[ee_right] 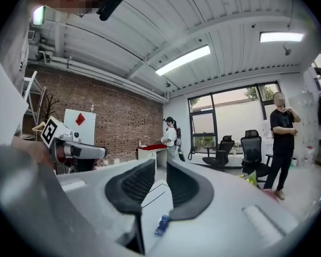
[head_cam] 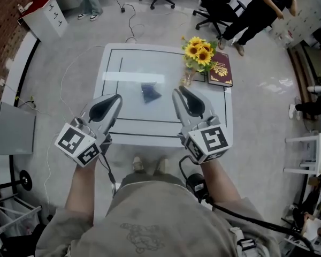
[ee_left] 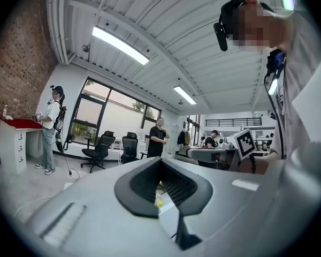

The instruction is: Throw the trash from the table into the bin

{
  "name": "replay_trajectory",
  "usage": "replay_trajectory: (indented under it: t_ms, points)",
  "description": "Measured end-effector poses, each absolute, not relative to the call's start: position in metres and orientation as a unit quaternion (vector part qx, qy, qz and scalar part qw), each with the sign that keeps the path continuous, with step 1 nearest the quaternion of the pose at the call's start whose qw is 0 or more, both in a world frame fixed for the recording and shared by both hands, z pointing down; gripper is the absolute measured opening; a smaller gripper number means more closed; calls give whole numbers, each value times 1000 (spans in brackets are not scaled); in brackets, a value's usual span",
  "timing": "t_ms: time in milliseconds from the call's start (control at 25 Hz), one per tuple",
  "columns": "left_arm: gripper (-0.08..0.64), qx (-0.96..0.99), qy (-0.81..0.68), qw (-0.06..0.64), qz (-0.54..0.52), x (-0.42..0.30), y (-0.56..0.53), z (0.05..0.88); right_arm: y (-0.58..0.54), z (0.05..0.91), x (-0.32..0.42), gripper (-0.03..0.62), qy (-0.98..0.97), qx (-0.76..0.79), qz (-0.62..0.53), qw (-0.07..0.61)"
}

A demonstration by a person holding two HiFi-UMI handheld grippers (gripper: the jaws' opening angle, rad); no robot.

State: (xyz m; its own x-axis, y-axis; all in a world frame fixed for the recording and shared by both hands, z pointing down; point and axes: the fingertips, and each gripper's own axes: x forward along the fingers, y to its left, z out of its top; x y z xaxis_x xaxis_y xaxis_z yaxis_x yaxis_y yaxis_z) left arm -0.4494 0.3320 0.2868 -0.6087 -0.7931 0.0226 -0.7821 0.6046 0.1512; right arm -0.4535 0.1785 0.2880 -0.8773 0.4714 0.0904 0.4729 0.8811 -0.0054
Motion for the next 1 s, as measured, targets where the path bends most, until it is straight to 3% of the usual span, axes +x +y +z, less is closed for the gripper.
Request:
replay_trajectory:
  t_ms: [400, 1000]
  points:
    - [-2, 439, -891, 92, -74, -510, 320, 364, 212, 373, -527, 224, -957, -249, -30, 148]
    - [-2, 449, -865, 207, -90, -563, 302, 498, 231, 557, -590, 270, -916, -230, -68, 321]
